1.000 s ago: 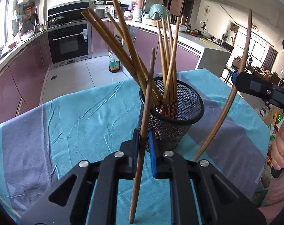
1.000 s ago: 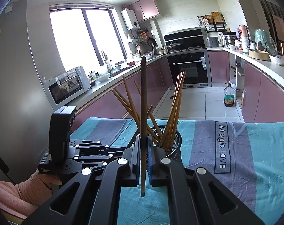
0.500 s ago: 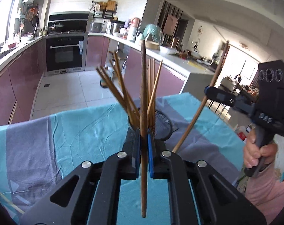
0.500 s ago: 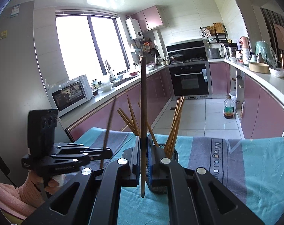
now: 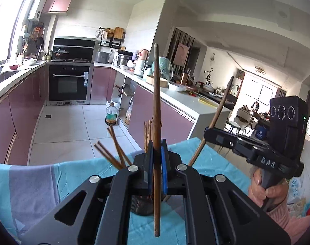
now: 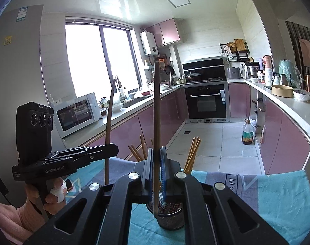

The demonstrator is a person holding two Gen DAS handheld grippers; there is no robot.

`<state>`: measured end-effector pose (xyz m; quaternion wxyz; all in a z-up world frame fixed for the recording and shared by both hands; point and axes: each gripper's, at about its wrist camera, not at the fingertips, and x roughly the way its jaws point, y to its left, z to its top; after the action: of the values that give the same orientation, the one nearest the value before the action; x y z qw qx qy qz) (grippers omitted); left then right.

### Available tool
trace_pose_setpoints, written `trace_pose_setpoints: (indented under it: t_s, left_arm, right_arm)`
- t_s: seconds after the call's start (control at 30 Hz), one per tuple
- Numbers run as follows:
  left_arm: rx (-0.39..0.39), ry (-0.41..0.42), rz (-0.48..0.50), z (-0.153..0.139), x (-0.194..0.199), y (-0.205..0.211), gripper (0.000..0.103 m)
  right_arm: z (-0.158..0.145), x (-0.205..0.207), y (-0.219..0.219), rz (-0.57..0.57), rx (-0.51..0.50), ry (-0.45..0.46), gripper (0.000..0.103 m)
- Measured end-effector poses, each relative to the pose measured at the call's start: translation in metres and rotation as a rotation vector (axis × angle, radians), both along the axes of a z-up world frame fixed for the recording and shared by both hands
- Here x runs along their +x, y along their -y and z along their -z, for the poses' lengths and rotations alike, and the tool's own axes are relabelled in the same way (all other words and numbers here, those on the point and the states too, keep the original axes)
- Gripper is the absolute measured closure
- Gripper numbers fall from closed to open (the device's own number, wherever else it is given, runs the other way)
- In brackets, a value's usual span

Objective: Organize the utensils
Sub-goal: 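Lower the chopsticks into the cup while the left tool lowers its chopstick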

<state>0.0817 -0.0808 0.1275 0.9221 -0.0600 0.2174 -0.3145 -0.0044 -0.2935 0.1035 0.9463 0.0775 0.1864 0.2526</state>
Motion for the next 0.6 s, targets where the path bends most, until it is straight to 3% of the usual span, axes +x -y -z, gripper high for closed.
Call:
trace_pose_setpoints:
  t_s: [0.3,0.6]
  left_arm:
    - [-0.014,0.045,-0.085,-0.004,0.026,0.031,0.096]
    - [0.015,0.034,-0.134,0.019,0.044,0.053,0.095]
  right_arm:
    - [0.002,0.015,0.0,0.031,-0.023,0.009,0.098]
    - [0.024,0.036,-0.009,0.023,-0.05,-0.066,0.098]
